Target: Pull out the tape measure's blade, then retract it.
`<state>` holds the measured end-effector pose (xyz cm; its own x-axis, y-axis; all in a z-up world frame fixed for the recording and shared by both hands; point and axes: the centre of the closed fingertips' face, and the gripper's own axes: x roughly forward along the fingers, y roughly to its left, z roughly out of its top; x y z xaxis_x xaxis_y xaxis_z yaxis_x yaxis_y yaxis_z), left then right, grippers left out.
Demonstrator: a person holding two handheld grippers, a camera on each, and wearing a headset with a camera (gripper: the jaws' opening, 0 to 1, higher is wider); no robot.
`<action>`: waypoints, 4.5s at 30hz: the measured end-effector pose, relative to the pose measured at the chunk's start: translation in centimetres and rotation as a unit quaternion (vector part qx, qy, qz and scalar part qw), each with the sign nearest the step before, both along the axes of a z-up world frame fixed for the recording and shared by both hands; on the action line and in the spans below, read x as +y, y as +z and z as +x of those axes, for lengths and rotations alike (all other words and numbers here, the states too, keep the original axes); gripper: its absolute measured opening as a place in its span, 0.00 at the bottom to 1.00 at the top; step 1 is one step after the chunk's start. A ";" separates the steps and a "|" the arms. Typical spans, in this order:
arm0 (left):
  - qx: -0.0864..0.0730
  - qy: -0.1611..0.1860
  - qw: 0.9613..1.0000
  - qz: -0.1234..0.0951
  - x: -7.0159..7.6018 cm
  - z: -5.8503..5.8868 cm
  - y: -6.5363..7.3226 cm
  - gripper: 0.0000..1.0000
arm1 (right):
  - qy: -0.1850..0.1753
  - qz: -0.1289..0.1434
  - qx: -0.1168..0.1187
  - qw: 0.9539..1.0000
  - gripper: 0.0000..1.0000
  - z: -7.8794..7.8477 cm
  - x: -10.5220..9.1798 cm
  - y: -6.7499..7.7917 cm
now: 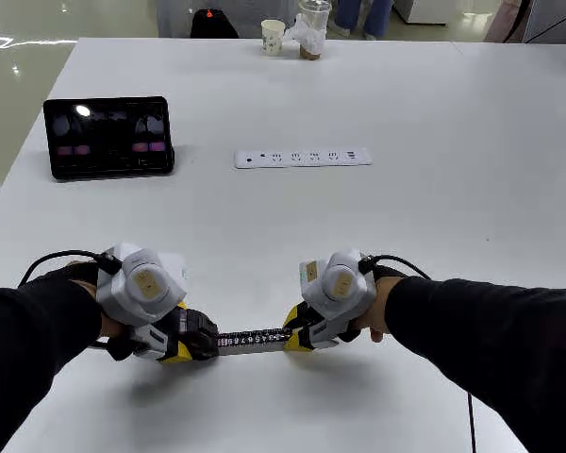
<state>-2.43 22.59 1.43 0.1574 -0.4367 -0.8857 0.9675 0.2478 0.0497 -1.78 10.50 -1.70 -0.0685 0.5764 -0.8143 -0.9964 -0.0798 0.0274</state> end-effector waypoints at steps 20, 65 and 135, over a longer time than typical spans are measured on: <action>0.000 0.001 1.000 0.000 0.0 0.0 0.0 0.32 | -0.002 -0.003 0.003 1.000 0.11 0.2 -1.1 0.1; -0.002 0.002 1.000 0.001 -0.1 -0.1 0.2 0.32 | -0.013 -0.016 0.007 1.000 0.11 0.8 -4.7 0.3; -0.006 0.000 1.000 0.000 -0.1 -0.3 0.3 0.31 | -0.027 -0.038 0.002 0.999 0.10 1.6 -9.9 0.2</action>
